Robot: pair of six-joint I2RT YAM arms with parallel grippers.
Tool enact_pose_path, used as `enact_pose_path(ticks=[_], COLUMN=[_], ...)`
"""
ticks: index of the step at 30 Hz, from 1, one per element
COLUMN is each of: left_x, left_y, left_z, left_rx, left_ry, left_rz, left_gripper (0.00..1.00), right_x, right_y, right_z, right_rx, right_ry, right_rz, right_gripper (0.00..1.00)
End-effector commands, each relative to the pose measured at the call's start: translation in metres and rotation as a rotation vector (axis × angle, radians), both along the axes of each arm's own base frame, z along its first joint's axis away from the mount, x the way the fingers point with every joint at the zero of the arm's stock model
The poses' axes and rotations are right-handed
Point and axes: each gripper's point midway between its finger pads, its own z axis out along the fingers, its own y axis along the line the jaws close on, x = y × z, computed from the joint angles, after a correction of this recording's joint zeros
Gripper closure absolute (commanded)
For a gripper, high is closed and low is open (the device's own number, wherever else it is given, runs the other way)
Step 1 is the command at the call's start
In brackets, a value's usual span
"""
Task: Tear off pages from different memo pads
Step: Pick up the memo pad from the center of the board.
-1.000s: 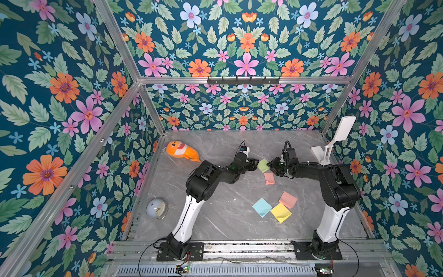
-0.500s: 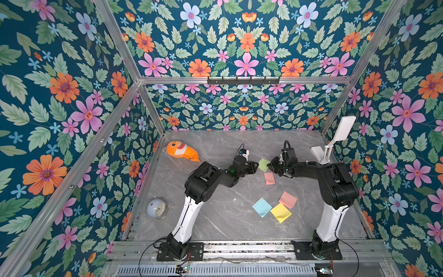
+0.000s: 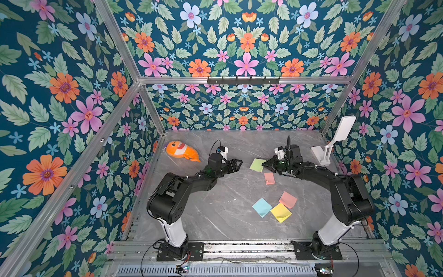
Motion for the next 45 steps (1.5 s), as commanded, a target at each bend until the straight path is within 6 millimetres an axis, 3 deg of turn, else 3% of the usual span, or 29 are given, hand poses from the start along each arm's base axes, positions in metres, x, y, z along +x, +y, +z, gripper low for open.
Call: enact_pose_path(ticks=[1, 7, 13, 17, 24, 29, 33, 38, 45], left_x=[-0.033, -0.060, -0.069, -0.068, -0.073, -0.080, -0.075, -0.069, -0.075], left_y=[-0.005, -0.013, 0.000, 0.020, 0.031, 0.018, 0.019, 0.016, -0.005], left_z=[-0.002, 0.031, 0.056, 0.056, 0.053, 0.051, 0.054, 0.064, 0.072], left_rx=[-0.043, -0.246, -0.321, -0.320, -0.333, -0.266, -0.268, -0.306, -0.383], left_ry=[0.047, 0.020, -0.023, -0.033, -0.055, -0.095, -0.110, -0.129, -0.147], left_rz=[-0.125, -0.218, -0.225, -0.141, -0.014, 0.044, 0.088, 0.121, 0.098], left_gripper=[0.25, 0.27, 0.35, 0.34, 0.23, 0.23, 0.22, 0.15, 0.15], right_x=[-0.041, -0.067, -0.069, -0.062, -0.041, -0.034, -0.035, -0.038, -0.047], right_y=[0.032, 0.064, 0.067, 0.061, 0.050, 0.050, 0.046, 0.036, 0.034], right_z=[0.030, 0.050, 0.042, 0.044, 0.042, 0.040, 0.036, 0.034, 0.044], right_rx=[0.115, 0.169, 0.140, 0.166, 0.205, 0.167, 0.127, 0.106, 0.131], right_ry=[-0.059, -0.157, -0.148, -0.159, -0.156, -0.172, -0.186, -0.206, -0.235], right_rz=[0.225, 0.380, 0.358, 0.251, 0.040, -0.063, -0.129, -0.187, -0.258], right_gripper=[0.93, 0.94, 0.95, 0.95, 0.96, 0.96, 0.96, 0.96, 0.95])
